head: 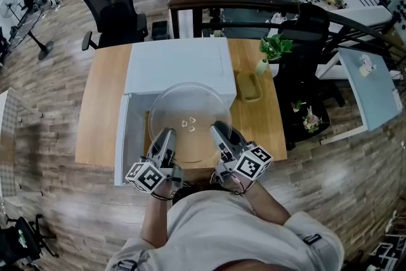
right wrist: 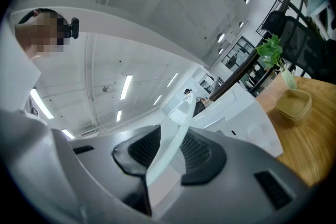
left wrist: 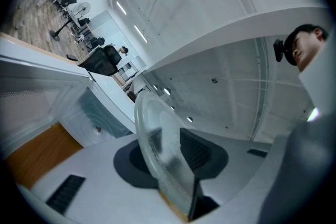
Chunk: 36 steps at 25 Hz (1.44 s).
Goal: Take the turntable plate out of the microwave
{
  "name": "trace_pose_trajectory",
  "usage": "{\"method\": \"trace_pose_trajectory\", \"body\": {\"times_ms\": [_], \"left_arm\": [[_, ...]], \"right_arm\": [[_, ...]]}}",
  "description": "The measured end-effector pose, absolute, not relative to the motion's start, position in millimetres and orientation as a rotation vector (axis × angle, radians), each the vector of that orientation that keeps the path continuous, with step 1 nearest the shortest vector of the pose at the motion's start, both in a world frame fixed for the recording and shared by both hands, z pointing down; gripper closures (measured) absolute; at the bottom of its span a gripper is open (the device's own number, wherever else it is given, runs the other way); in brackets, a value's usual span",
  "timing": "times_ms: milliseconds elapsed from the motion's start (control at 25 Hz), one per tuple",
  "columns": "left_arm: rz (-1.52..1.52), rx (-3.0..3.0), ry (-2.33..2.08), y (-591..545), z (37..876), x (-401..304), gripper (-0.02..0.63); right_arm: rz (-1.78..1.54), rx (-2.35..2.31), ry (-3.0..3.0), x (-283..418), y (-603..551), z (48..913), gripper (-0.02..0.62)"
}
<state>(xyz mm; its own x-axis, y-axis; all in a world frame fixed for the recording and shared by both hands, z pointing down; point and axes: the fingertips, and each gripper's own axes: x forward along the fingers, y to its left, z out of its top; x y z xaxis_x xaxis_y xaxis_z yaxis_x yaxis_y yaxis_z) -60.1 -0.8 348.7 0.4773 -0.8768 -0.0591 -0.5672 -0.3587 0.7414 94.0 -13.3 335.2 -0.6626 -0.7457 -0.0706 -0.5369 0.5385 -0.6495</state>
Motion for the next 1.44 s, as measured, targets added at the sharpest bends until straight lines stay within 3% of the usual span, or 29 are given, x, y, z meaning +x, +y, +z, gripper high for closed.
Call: {"method": "trace_pose_trajectory", "body": {"times_ms": [1440], "left_arm": [[-0.574,2.081,-1.171,-11,354,-55,0.470]], "right_arm": [[-0.848,-1.073,2.448,98,-20,342,0.472]]}}
